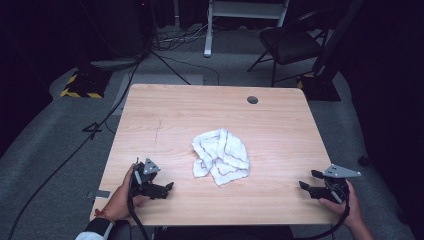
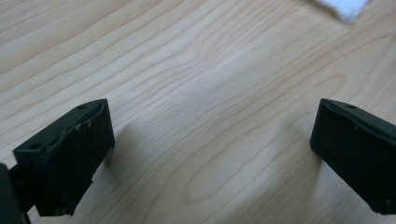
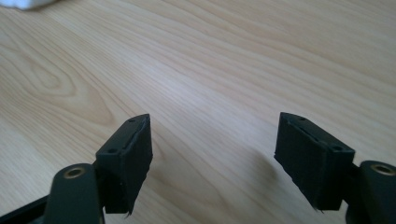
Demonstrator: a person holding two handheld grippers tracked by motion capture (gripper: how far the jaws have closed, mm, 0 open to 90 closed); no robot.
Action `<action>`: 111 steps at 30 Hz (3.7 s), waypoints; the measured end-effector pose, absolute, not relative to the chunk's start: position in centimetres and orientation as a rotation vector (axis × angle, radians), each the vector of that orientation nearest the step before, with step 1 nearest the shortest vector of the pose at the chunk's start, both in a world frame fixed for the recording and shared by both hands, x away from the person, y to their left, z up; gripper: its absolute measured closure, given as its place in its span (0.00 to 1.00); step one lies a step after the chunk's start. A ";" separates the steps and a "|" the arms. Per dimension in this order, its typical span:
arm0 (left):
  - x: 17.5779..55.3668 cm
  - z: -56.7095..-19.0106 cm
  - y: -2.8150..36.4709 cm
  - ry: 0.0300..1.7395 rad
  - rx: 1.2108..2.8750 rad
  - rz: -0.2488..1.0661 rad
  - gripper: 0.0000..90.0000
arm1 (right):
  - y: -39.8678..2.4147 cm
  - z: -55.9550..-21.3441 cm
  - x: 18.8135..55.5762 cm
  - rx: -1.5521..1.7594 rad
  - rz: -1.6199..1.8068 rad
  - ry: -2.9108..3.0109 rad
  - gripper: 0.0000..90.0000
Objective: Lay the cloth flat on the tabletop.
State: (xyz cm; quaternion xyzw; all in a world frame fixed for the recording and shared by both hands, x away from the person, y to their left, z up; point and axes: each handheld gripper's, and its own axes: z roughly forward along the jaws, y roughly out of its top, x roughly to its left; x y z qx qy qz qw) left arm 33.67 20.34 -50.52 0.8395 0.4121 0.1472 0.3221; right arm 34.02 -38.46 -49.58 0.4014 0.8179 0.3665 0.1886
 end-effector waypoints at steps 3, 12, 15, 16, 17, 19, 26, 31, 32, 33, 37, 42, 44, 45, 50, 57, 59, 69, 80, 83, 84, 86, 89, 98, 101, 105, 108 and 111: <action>33.8 -50.5 19.0 1.026 2.228 0.367 0.00 | -36.6 -48.5 34.7 1.028 0.995 2.340 0.34; 35.0 -50.5 15.0 0.852 2.289 0.301 0.00 | -29.0 -45.2 37.4 0.755 1.046 2.418 0.43; 35.6 -50.4 13.9 0.795 2.307 0.283 0.00 | -25.9 -45.1 37.9 0.680 1.037 2.444 0.44; 35.8 -50.4 13.5 0.775 2.313 0.273 0.00 | -25.0 -45.2 38.1 0.662 1.036 2.449 0.45; 35.9 -50.4 13.1 0.757 2.317 0.270 0.00 | -24.1 -45.3 38.2 0.639 1.037 2.458 0.45; 36.2 -50.4 12.1 0.730 2.325 0.257 0.00 | -22.5 -45.6 38.6 0.606 1.038 2.469 0.47; 37.0 -50.4 10.0 0.737 2.322 0.258 0.00 | -18.8 -47.3 39.5 0.530 1.017 2.540 0.52; 37.4 -50.4 9.6 0.762 2.314 0.271 0.01 | -18.6 -48.3 40.2 0.577 0.967 2.555 0.65; 37.4 -50.4 9.7 0.770 2.306 0.276 0.02 | -18.6 -48.5 40.3 0.582 0.958 2.559 0.69; 37.5 -50.3 9.8 0.776 2.294 0.281 0.06 | -18.7 -48.6 40.3 0.579 0.940 2.556 0.73; 37.7 -50.1 10.2 0.791 2.274 0.300 0.25 | -19.2 -48.6 40.4 0.589 0.938 2.551 0.84; 38.1 -49.5 10.6 0.731 2.267 0.257 0.51 | -20.0 -48.5 40.7 0.607 0.927 2.544 0.93; 38.2 -49.0 10.7 0.700 2.245 0.242 0.61 | -20.3 -48.4 40.8 0.618 0.926 2.530 0.94; 38.2 -48.7 10.8 0.681 2.237 0.262 0.66 | -20.5 -48.3 40.8 0.627 0.927 2.525 0.94; 37.9 -48.2 10.9 0.606 2.253 0.279 0.83 | -21.4 -47.7 40.9 0.653 0.926 2.491 0.95; 38.0 -47.6 11.6 0.598 2.212 0.274 0.92 | -23.3 -47.2 41.0 0.712 0.941 2.463 0.95; 37.9 -47.6 11.3 0.593 2.223 0.266 0.82 | -23.7 -47.1 40.9 0.727 0.940 2.448 0.95; 36.3 -47.9 7.0 0.455 2.292 0.252 0.46 | -24.6 -47.4 41.4 0.803 0.886 2.428 0.93; 36.9 -49.0 5.7 0.458 2.367 0.216 0.56 | -25.0 -45.8 39.9 0.786 1.031 2.364 0.72; 37.1 -49.1 6.0 0.451 2.366 0.194 0.63 | -24.9 -45.2 39.4 0.780 1.077 2.367 0.70; 37.1 -49.2 6.0 0.454 2.365 0.190 0.66 | -24.4 -45.0 38.7 0.729 1.149 2.401 0.69; 37.1 -49.3 6.0 0.426 2.383 0.206 0.69 | -23.5 -45.1 37.8 0.666 1.171 2.444 0.69; 37.1 -49.3 6.1 0.425 2.379 0.224 0.75 | -21.7 -45.8 36.6 0.578 1.182 2.523 0.68; 36.8 -49.3 6.3 0.391 2.395 0.284 0.91 | -18.4 -48.5 36.2 0.472 1.104 2.640 0.60; 36.8 -49.2 6.4 0.383 2.397 0.286 0.94 | -18.1 -48.9 36.4 0.472 1.059 2.637 0.65; 36.9 -48.8 7.0 0.395 2.375 0.289 0.95 | -18.3 -49.2 36.9 0.492 1.051 2.640 0.74; 37.1 -48.3 7.6 0.416 2.347 0.302 0.95 | -18.4 -49.2 36.9 0.478 1.032 2.636 0.84; 37.3 -47.9 8.3 0.432 2.334 0.315 0.95 | -18.6 -49.2 37.0 0.486 1.027 2.639 0.90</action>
